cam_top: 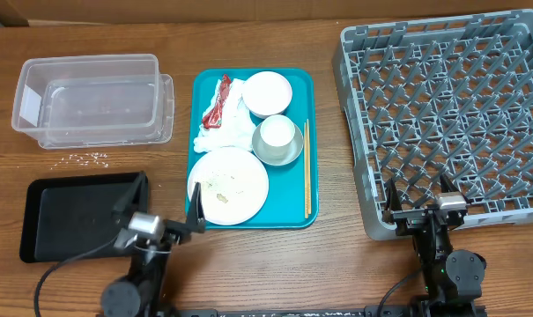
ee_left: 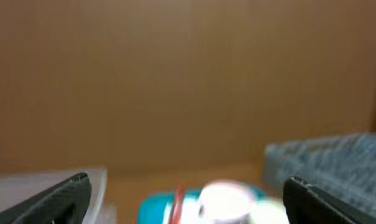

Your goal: Sort waste into correct bins and load items into the dishwasher

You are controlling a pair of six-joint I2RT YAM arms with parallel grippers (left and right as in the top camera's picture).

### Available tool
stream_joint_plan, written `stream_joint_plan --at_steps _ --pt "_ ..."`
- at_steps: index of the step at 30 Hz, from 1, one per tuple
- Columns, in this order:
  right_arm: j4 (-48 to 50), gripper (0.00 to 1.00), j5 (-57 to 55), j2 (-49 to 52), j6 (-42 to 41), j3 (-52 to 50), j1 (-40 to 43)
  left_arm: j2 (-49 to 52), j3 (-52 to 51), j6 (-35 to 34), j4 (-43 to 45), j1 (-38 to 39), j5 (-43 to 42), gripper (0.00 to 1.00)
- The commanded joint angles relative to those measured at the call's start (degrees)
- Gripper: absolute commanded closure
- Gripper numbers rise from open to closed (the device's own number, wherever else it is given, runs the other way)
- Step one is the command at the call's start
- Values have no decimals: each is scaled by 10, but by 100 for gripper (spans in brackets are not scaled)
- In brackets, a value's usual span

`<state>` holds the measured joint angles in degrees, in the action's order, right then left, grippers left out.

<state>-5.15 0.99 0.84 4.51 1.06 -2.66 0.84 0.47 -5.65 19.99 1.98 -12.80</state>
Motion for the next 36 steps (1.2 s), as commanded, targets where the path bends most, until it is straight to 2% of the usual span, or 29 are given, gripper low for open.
stream_joint_plan --at_steps 1,6,9,13,17,21,27,31,34,36 --pt "3 0 -7 -7 0 -6 -2 -5 -2 -24 53 -5 -49 0" --pt "3 0 -8 -7 0 -6 -2 -5 3 -30 143 -5 -62 0" --pt "3 0 -8 -7 0 -6 -2 -5 28 -31 144 -5 -63 0" --pt "3 0 -8 -7 0 -6 -2 8 86 6 119 -5 -64 0" --pt "3 0 -8 -7 0 -6 -2 68 181 75 33 -5 -98 0" --pt "3 0 -8 -7 0 -6 -2 172 294 104 -53 -5 -115 0" --pt "3 0 -8 -7 0 -6 -2 378 520 104 -249 -5 -164 0" --pt "3 0 -8 -7 0 -6 -2 518 687 104 -422 -5 -245 0" --pt "3 0 -8 -7 0 -6 -2 592 760 103 -488 -5 -299 0" --pt "3 0 -8 -7 0 -6 -2 626 778 95 -498 -5 -343 0"
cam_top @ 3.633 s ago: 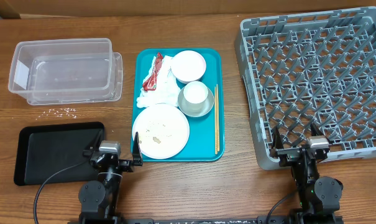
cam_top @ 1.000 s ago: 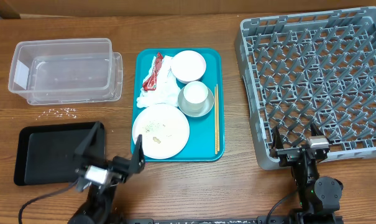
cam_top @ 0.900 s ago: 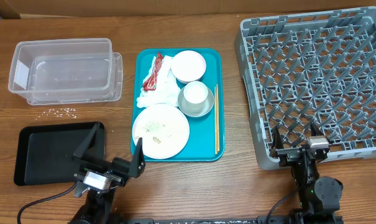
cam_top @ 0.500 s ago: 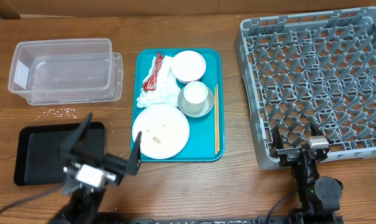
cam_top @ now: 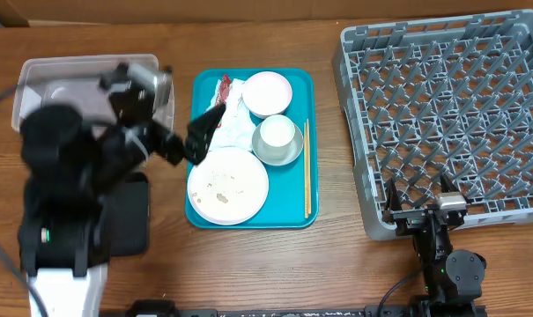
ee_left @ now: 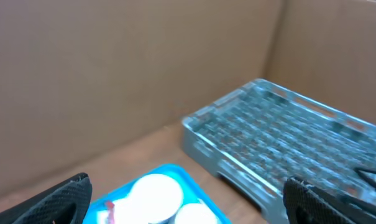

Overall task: Sort waste into correct bins and load items into the dishwasher
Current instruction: 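Reach the left gripper over the red wrapper on the napkin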

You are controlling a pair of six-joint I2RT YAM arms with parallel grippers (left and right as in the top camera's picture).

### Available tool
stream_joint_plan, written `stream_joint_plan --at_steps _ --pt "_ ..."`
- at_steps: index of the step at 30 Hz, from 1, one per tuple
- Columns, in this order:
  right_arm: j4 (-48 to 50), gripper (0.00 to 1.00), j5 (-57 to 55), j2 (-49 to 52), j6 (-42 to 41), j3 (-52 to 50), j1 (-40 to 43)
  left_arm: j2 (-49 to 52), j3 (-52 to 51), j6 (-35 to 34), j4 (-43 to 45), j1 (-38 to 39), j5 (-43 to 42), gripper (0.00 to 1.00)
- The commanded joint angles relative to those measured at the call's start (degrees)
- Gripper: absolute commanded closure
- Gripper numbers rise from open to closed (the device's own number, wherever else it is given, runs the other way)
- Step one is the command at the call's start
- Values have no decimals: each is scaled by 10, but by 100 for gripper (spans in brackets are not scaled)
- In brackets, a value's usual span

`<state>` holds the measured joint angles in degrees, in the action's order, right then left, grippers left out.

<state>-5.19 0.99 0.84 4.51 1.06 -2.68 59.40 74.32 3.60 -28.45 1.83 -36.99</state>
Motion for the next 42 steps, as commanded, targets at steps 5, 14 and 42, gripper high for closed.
stream_joint_plan --at_steps 5,14,42 --pt "4 0 -7 -7 0 -6 -2 109 75 0 -19 -3 -153 0" --pt "4 0 -8 -7 0 -6 -2 256 300 16 -283 39 128 0" --pt "3 0 -7 -7 0 -6 -2 556 365 -66 -316 106 389 9"
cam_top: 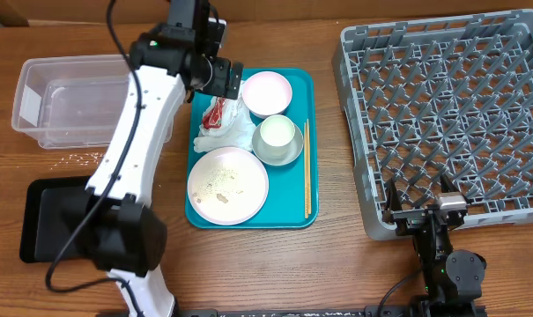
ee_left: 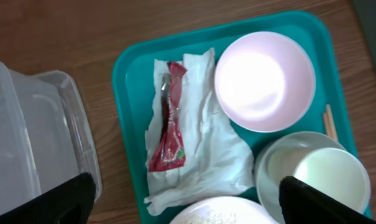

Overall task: Sort waste into correct bins and load items into the dishwasher
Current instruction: 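Reach the left gripper over the red wrapper on the napkin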

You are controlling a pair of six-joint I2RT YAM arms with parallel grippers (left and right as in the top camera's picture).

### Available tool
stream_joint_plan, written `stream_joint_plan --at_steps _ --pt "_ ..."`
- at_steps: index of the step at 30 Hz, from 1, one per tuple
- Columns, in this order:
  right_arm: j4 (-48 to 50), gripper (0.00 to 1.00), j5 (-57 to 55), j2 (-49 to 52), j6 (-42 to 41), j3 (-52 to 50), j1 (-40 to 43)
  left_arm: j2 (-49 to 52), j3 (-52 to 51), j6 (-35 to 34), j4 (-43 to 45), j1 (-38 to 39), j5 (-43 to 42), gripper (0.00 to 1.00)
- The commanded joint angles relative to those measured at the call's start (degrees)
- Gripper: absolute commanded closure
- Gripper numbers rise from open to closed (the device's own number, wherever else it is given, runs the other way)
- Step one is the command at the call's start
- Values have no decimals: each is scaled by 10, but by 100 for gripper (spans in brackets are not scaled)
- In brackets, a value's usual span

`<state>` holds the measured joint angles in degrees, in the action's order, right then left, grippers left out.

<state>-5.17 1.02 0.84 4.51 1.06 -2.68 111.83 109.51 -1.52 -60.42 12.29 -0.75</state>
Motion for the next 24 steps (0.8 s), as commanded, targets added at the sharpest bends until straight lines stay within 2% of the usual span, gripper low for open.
stream_joint_plan --at_steps 1,6,13,17,21,24 --pt "3 0 -8 -7 0 -6 -2 42 13 -15 7 1 26 11" --pt "3 0 -8 -7 0 -6 -2 88 13 -15 27 2 26 17" --pt "3 0 -8 -7 0 -6 -2 126 13 -20 71 2 26 18" --pt "3 0 -8 -7 0 -6 -2 143 13 -20 89 2 26 23" --pt "3 0 -8 -7 0 -6 -2 161 13 -26 100 1 27 20" --pt "3 0 -8 -7 0 -6 -2 174 13 -26 99 1 28 24"
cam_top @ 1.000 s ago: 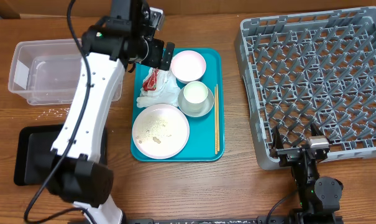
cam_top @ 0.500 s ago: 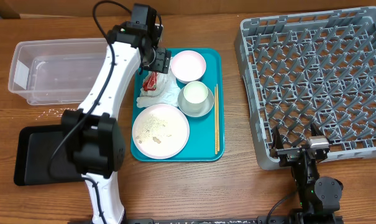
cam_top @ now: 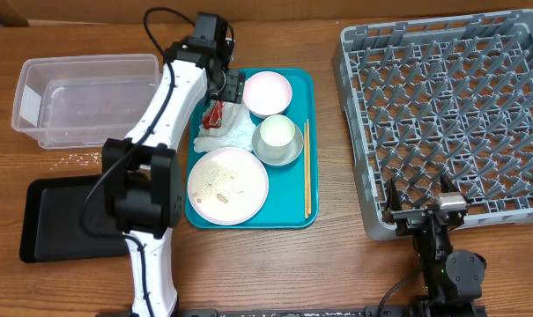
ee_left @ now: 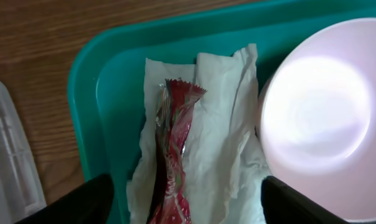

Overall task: Sort waste into correct bins and load items into the dishwasher
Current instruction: 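Reach the left gripper over the red wrapper on the napkin, then close the left gripper on the red wrapper and lift it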

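A red wrapper (ee_left: pixel 172 155) lies on a crumpled white napkin (ee_left: pixel 219 143) at the back left of the teal tray (cam_top: pixel 294 211). My left gripper (ee_left: pixel 188 208) hangs open low over them, one finger on each side of the wrapper; in the overhead view the left gripper (cam_top: pixel 224 91) covers the wrapper's far end. A pink bowl (cam_top: pixel 266 92), a white cup in a metal bowl (cam_top: pixel 277 134), a soiled plate (cam_top: pixel 228 183) and chopsticks (cam_top: pixel 307 167) share the tray. My right gripper (cam_top: pixel 420 207) rests open at the front right.
A grey dish rack (cam_top: pixel 451 114) fills the right side. A clear plastic bin (cam_top: pixel 81 101) stands at the back left, a black tray (cam_top: pixel 72 216) at the front left. White crumbs (cam_top: pixel 85 159) lie between them.
My left gripper has come down closer over the red wrapper and napkin, still open. The wrapper now lies between its fingers. The right arm has not moved.
My left gripper first rested open at the front left beside the black tray. Then it was raised near the clear bin. Later it stood high over the tray's back left, and now it is low over the wrapper. Nothing on the tray has moved.
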You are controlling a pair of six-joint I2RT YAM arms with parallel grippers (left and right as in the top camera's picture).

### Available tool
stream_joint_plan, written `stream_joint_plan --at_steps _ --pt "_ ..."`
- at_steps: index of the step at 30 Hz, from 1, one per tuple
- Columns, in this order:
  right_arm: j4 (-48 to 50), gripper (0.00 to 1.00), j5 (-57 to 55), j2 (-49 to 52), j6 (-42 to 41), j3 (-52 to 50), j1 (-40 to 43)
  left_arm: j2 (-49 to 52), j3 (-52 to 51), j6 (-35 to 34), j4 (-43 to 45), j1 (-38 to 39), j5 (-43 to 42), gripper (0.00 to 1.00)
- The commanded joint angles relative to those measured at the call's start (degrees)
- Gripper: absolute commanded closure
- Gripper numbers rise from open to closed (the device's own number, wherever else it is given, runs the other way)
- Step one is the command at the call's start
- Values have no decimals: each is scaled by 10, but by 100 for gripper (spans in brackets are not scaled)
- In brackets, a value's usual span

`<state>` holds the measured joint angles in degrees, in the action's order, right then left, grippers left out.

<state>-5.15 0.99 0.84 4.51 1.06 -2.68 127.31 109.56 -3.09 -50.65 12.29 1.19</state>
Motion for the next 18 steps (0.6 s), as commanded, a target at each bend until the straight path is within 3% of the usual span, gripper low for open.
stream_joint_plan --at_steps 1,12,18 --pt "3 0 -8 -7 0 -6 -2 25 12 -10 2 0 12 24" --pt "3 0 -8 -7 0 -6 -2 51 12 -23 19 -11 32 27" --pt "3 0 -8 -7 0 -6 -2 51 12 -23 20 -14 32 41"
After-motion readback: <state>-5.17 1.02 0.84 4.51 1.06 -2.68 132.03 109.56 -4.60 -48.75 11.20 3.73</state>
